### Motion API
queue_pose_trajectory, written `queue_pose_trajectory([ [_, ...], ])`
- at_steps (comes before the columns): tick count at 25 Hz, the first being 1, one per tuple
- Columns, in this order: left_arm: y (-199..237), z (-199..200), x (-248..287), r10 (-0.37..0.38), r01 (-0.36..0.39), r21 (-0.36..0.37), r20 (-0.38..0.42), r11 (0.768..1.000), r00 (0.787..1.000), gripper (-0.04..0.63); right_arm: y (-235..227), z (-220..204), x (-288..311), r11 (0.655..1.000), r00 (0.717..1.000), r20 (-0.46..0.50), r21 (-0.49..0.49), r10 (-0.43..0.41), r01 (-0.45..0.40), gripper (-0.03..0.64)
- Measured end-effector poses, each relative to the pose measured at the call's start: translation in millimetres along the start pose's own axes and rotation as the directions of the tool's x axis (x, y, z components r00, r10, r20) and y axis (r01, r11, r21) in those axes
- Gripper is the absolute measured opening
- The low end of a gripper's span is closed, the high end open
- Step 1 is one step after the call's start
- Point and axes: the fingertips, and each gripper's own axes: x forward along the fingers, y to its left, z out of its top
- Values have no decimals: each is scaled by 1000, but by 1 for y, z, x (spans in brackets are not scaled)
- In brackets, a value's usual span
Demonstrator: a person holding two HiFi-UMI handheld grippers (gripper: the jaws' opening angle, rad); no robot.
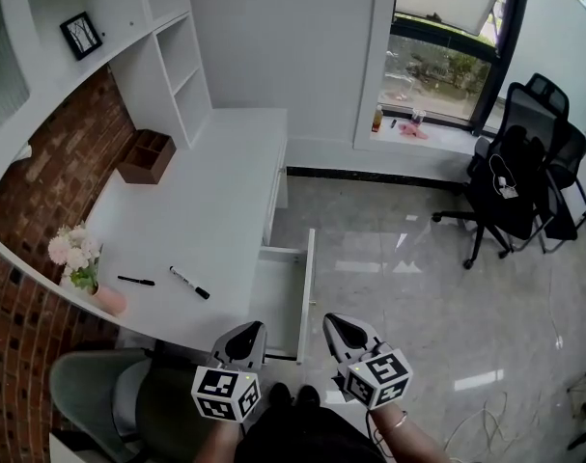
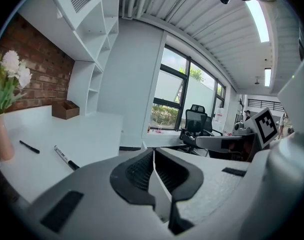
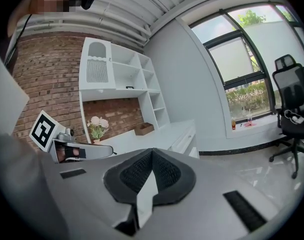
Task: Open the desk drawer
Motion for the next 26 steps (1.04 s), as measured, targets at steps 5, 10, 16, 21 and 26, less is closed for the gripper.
queue_pose_trajectory([
  [5, -1, 6, -7, 8, -8, 3, 19, 1000, 1000, 18, 3, 9, -5, 1000, 1000, 22, -9, 0, 1, 3],
  [10, 0, 10, -10, 15, -15, 0, 32, 1000, 999, 18, 5, 10, -7, 1000, 1000, 24, -4, -1, 1, 3],
  [16, 0, 12, -11, 13, -14, 5, 36, 1000, 999, 18, 10, 15, -6, 1000, 999, 38, -15, 9, -8, 3],
  [21, 3, 14, -11, 19, -19, 6, 42, 1000, 999, 18, 8, 17, -6, 1000, 999, 51, -7, 2, -2, 5],
  [26, 4, 16, -8, 27, -28, 2, 49, 1000, 998, 18, 4, 18, -7, 1000, 999, 52, -13, 6, -5, 3],
])
